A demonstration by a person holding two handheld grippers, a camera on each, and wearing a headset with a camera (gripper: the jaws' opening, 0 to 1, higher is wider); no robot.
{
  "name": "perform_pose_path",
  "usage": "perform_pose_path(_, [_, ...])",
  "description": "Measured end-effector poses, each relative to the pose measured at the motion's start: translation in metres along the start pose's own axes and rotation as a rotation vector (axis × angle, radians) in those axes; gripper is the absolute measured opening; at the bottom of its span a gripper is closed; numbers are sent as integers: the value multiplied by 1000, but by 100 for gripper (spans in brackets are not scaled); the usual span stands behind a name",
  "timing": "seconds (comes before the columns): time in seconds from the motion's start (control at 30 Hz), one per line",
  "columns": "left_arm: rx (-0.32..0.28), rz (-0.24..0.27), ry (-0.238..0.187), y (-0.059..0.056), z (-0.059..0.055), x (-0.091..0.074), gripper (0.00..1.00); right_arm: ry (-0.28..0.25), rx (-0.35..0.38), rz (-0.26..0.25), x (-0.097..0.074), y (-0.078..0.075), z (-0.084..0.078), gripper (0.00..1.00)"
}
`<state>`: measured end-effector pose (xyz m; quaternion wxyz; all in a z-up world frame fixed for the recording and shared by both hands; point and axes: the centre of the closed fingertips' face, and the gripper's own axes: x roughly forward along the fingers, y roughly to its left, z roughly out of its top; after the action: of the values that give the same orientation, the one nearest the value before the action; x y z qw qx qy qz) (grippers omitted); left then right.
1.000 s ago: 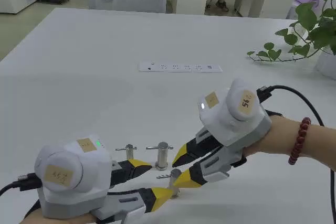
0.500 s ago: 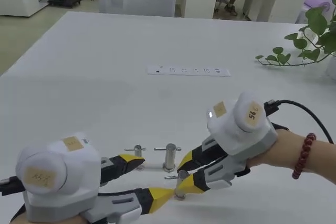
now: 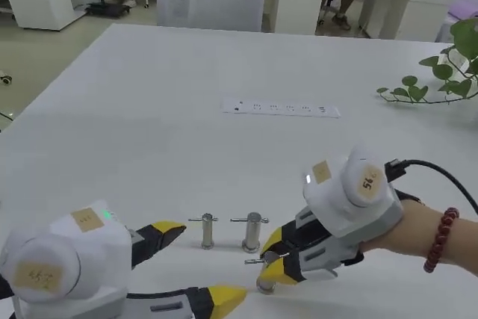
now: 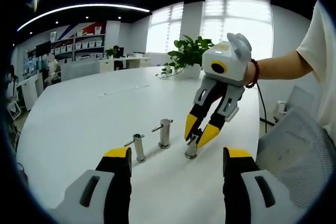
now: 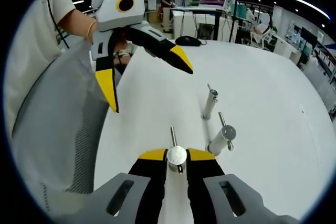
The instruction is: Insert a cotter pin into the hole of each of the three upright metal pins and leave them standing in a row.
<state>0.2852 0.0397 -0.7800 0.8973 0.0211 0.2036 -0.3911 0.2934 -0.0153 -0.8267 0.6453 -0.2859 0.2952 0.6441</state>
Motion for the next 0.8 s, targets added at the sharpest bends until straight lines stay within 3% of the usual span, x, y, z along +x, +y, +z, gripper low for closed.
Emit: perform_pose_path(0.8, [-26,49,8,6,-3,-6,89,-42,34,-54,0,-4,2,14])
